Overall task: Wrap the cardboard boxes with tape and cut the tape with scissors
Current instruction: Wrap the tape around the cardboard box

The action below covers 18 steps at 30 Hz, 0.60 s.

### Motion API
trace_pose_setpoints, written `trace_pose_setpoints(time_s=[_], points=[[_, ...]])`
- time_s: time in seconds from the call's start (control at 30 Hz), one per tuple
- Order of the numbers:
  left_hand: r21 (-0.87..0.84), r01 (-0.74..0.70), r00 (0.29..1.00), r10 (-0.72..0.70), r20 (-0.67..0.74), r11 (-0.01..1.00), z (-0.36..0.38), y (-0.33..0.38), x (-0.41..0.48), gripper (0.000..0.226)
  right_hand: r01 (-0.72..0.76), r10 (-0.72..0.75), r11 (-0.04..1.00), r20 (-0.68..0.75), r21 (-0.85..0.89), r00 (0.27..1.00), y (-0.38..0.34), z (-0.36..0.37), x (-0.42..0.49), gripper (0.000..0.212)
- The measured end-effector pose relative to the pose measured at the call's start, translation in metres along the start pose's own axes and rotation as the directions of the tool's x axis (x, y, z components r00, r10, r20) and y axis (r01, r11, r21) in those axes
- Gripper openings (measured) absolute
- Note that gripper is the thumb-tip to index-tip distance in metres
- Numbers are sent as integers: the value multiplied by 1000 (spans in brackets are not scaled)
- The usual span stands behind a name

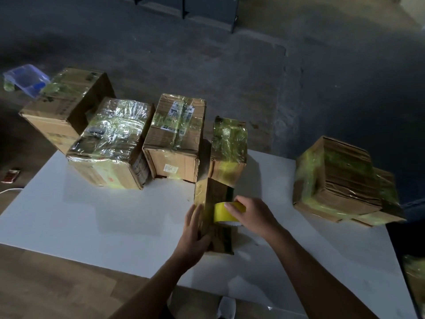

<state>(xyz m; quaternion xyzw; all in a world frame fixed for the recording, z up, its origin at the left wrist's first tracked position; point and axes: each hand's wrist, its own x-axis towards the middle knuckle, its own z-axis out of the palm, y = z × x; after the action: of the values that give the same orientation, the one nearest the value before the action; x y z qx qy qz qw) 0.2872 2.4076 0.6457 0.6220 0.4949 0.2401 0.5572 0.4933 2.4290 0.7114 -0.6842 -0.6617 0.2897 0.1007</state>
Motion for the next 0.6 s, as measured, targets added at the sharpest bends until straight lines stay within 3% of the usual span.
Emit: trace_pose_setpoints(time_s=[0.1, 0.23, 0.33, 0.6], points=[[265, 43, 999, -48, 14, 963, -7, -6, 3, 81, 28, -31, 996, -46, -81, 998, -15, 11, 8, 42], [641, 57, 998, -68, -7, 765, -19, -13, 6, 96, 78, -105, 979, -137, -190, 985, -34, 29, 20, 41], [771, -58, 998, 37, 45, 634, -22, -20, 7, 96, 91, -127, 975, -173, -203, 977, -42, 38, 26, 41], [932, -172, 982, -24, 189, 318, -27, -29, 11, 75, -62, 62, 998, -69, -2, 996, -36, 45, 27, 41]])
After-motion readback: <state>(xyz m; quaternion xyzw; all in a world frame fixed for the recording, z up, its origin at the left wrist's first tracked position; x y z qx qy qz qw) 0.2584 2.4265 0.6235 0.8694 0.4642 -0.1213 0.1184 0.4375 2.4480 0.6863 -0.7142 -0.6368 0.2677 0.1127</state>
